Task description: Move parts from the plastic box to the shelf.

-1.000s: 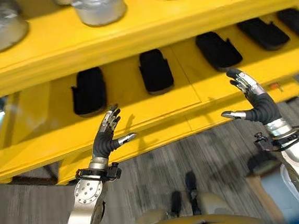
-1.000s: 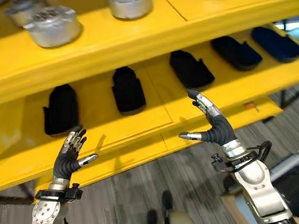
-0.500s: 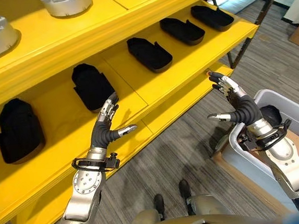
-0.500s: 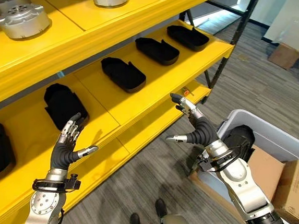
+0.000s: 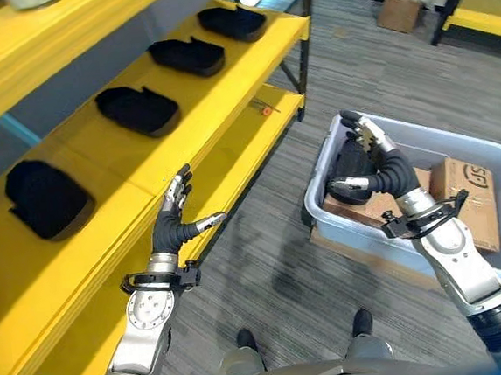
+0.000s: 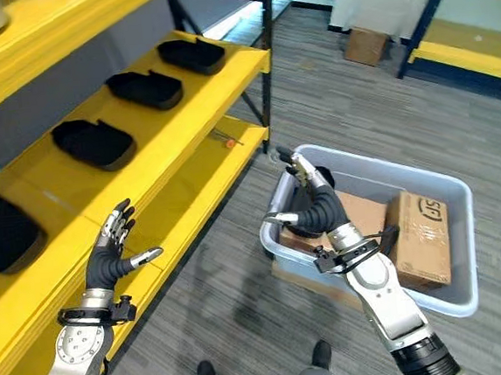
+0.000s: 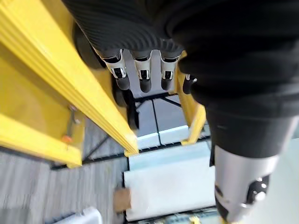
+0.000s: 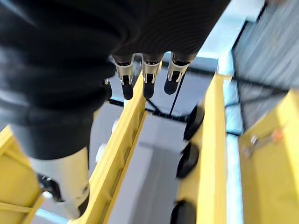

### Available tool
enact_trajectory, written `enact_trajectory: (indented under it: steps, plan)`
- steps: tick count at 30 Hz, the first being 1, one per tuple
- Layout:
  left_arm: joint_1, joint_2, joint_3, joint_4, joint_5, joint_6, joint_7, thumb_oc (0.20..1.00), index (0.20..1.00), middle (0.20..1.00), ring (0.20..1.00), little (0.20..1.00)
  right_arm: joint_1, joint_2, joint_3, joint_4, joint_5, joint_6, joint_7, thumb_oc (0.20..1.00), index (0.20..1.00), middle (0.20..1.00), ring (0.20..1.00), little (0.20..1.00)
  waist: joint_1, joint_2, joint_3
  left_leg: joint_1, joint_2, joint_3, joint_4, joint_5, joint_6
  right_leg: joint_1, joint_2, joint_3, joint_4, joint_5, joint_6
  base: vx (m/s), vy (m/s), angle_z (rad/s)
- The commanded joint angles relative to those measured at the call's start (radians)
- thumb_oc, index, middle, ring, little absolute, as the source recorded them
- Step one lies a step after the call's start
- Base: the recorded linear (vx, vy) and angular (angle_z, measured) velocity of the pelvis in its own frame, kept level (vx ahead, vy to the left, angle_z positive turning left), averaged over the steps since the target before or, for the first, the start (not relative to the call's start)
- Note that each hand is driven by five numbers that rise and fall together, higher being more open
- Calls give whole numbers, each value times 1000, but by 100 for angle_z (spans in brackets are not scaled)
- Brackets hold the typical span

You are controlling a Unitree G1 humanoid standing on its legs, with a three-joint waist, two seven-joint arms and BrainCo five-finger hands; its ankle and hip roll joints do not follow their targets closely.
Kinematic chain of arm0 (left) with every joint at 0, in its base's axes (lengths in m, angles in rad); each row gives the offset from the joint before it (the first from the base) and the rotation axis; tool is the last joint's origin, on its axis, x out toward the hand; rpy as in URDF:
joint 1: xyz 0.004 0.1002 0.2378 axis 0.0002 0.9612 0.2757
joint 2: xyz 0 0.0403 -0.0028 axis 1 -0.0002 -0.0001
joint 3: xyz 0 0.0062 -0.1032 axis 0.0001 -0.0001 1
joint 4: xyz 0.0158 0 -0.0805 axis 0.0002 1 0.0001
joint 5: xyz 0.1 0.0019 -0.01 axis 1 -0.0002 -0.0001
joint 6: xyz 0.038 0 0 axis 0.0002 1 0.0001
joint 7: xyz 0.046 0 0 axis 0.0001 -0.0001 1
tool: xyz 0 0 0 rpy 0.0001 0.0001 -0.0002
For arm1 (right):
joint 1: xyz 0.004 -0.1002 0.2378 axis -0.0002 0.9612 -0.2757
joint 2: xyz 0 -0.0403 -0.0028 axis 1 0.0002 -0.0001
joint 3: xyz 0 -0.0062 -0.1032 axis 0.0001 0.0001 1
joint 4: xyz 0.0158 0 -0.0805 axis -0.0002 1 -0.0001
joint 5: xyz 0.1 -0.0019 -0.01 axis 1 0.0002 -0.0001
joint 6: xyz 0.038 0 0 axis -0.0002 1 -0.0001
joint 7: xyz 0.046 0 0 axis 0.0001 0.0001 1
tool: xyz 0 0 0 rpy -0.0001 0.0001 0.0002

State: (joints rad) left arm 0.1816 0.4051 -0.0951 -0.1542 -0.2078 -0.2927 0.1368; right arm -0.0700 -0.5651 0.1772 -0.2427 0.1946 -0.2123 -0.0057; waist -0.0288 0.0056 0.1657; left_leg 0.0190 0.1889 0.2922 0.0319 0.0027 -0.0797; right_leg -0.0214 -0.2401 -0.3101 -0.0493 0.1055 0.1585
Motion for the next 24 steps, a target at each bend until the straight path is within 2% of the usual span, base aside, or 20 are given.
enact_trajectory:
  steps: [1,4,5,6,7,8,10,11,12,13,14,15,16,17,18,21,22,24]
  plan:
    - [-42,43,27,-41,-21,-54,11,1000,1000,1000,1000,1000,-23,27,-28,-78,29,-65,-16,1000,1000,1000,1000,1000,-12,-36,-17,-1,29,-23,6,-15,-21,-19,20,25,15,-24,0,72,-305,-23]
    - [-52,29,15,-27,-23,-53,9,1000,1000,1000,1000,1000,-10,16,-41,-73,37,-74,-23,1000,1000,1000,1000,1000,-28,-32,-8,-7,73,-20,64,-2,-40,-11,76,54,17,-63,-27,55,-263,-25]
    - [-57,23,12,-23,-27,-52,6,1000,1000,1000,1000,1000,-10,13,-44,-67,40,-77,-25,1000,1000,1000,1000,1000,-32,-32,0,-21,94,-29,125,22,-45,-5,99,69,19,-75,-42,27,-239,-37]
    - [-61,23,11,-22,-30,-51,5,1000,1000,1000,1000,1000,-9,13,-47,-65,43,-79,-29,1000,1000,1000,1000,1000,-30,-33,7,-37,106,-50,175,43,-45,-4,114,79,22,-76,-57,48,-278,-50]
    - [-63,16,6,-21,-35,-48,7,1000,1000,1000,1000,1000,-15,7,-45,-61,49,-83,-36,1000,1000,1000,1000,1000,-19,-44,35,-79,95,-118,329,66,-35,13,136,110,28,-92,-84,35,-203,-51]
    - [-69,15,4,-18,-35,-47,9,1000,1000,1000,1000,1000,-10,5,-50,-61,47,-85,-39,1000,1000,1000,1000,1000,-15,-49,46,-107,77,-159,373,85,-31,16,142,118,26,-96,-94,32,-152,-70]
    - [-83,3,-4,-16,-40,-38,11,1000,1000,1000,1000,1000,-10,6,-59,-52,40,-86,-51,1000,1000,1000,1000,1000,-1,-61,57,-166,35,-209,304,69,-10,22,136,137,24,-109,-91,85,27,-79]
    - [-87,-1,-4,-16,-48,-39,13,1000,1000,1000,1000,1000,-16,6,-62,-44,28,-87,-58,1000,1000,1000,1000,1000,0,-62,55,-193,55,-222,185,81,-11,25,132,151,23,-112,-75,184,171,-40]
    - [-93,-1,-4,-15,-45,-40,19,1000,1000,1000,1000,1000,-19,2,-64,-36,21,-85,-65,1000,1000,1000,1000,1000,4,-58,56,-219,77,-220,103,128,-24,29,126,160,23,-115,-67,147,148,-3]
    - [-94,-2,-5,-14,-44,-41,20,1000,1000,1000,1000,1000,-20,1,-64,-36,21,-85,-65,1000,1000,1000,1000,1000,5,-58,53,-211,77,-217,84,139,-26,26,126,161,24,-116,-67,187,218,-43]
    - [-106,-4,-6,-5,-44,-47,29,1000,1000,1000,1000,1000,-22,0,-64,-28,2,-81,-76,1000,1000,1000,1000,1000,17,-45,61,-236,93,-238,-14,211,-53,38,115,177,26,-122,-59,205,235,-61]
    - [-117,-6,-7,3,-39,-49,37,1000,1000,1000,1000,1000,-27,2,-64,-23,-15,-82,-89,1000,1000,1000,1000,1000,28,-32,61,-243,89,-266,-57,243,-73,49,111,191,21,-128,-50,261,318,-69]
    - [-128,-11,-9,14,-42,-55,41,1000,1000,1000,1000,1000,-29,2,-68,-22,-24,-81,-91,1000,1000,1000,1000,1000,26,-20,57,-233,95,-259,-83,255,-89,59,107,201,19,-137,-46,145,172,-42]
    - [-128,-11,-9,14,-42,-55,41,1000,1000,1000,1000,1000,-29,2,-68,-22,-24,-81,-91,1000,1000,1000,1000,1000,26,-20,57,-233,95,-259,-83,255,-89,59,107,201,19,-137,-46,172,249,-74]
    - [-119,-21,-19,9,-53,-66,37,1000,1000,1000,1000,1000,-17,19,-65,-21,-29,-86,-90,1000,1000,1000,1000,1000,28,-9,49,-194,89,-249,-44,179,-72,78,90,236,11,-145,-37,180,292,-102]
    - [-143,-13,-28,13,-64,-67,29,1000,1000,1000,1000,1000,1,34,-71,-25,-32,-81,-88,1000,1000,1000,1000,1000,18,-3,51,-193,69,-228,1,146,-65,92,51,248,13,-135,-23,175,276,-97]
    - [-156,2,-35,22,-65,-71,33,1000,1000,1000,1000,1000,16,47,-70,-21,-38,-75,-86,1000,1000,1000,1000,1000,8,-10,51,-180,47,-192,27,107,-45,96,8,268,15,-116,2,225,411,-98]
    - [-187,28,-38,30,-58,-75,52,1000,1000,1000,1000,1000,15,59,-58,-17,-41,-65,-94,1000,1000,1000,1000,1000,0,-20,49,-168,29,-139,39,83,-33,66,-30,286,18,-80,31,101,287,-40]
